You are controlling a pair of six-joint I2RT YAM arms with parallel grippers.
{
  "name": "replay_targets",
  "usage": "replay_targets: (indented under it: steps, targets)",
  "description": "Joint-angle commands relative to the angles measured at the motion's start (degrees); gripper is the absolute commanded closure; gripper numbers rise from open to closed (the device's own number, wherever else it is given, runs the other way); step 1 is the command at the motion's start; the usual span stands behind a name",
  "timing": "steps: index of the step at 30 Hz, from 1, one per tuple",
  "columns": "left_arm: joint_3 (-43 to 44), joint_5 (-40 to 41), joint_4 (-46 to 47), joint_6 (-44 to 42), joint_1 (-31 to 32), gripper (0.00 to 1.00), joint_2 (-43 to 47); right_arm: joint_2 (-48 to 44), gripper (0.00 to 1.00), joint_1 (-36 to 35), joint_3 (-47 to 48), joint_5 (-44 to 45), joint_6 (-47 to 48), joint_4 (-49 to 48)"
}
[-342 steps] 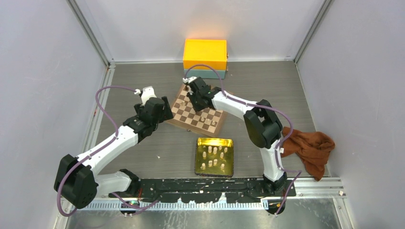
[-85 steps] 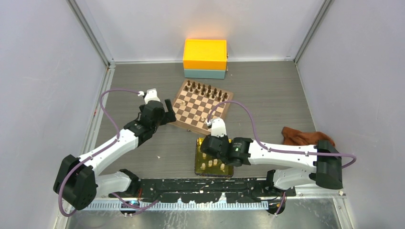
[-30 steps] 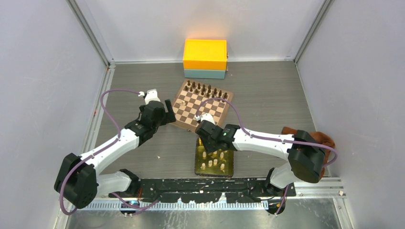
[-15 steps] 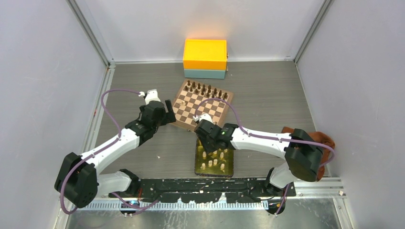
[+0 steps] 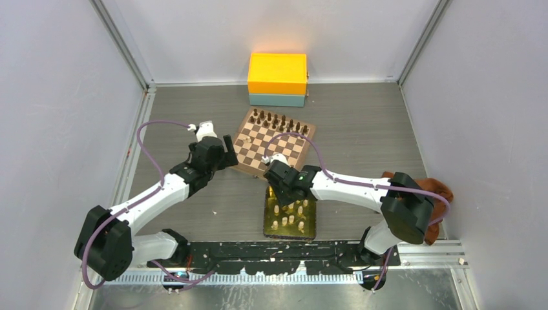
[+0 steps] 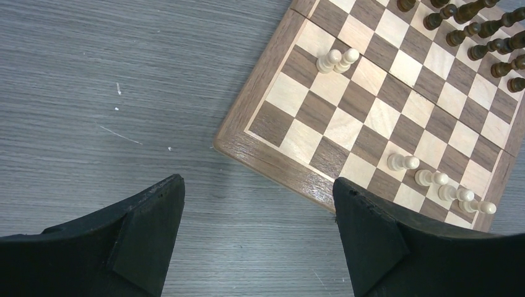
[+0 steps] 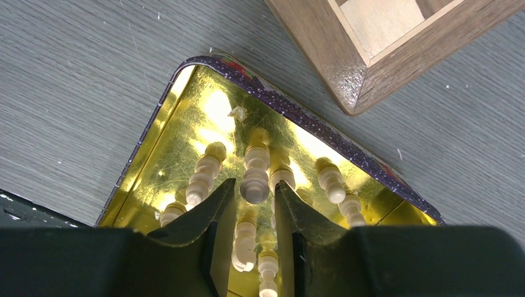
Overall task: Set up the chess pieces on the board
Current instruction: Pick up the chess piece from the storage box.
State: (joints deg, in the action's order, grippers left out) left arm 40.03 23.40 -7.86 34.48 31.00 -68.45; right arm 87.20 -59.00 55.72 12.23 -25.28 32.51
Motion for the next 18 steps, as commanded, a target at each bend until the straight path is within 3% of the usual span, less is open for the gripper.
replay_targets:
  steps: [1, 7, 14, 18]
  targets:
    - [0.7, 1.5, 2.9, -0.1, 0.2, 0.1, -0.1, 0.2, 0.66, 0.3, 1.9, -0.9, 0.9, -1.6]
    - [0.7, 1.5, 3.1, -0.2, 0.2, 0.1, -0.4, 0.7, 0.77, 0.5, 2.3, -1.3, 1.3, -1.7]
    - [0.7, 1.6, 3.0, -0.1, 0.2, 0.1, -0.3, 0.7, 0.98, 0.6, 3.2, -0.8, 2.1, -1.5]
    - [0.7, 1.8, 2.9, 0.0, 0.2, 0.1, -0.1, 0.4, 0.99, 0.6, 3.9, -0.5, 2.5, -1.0]
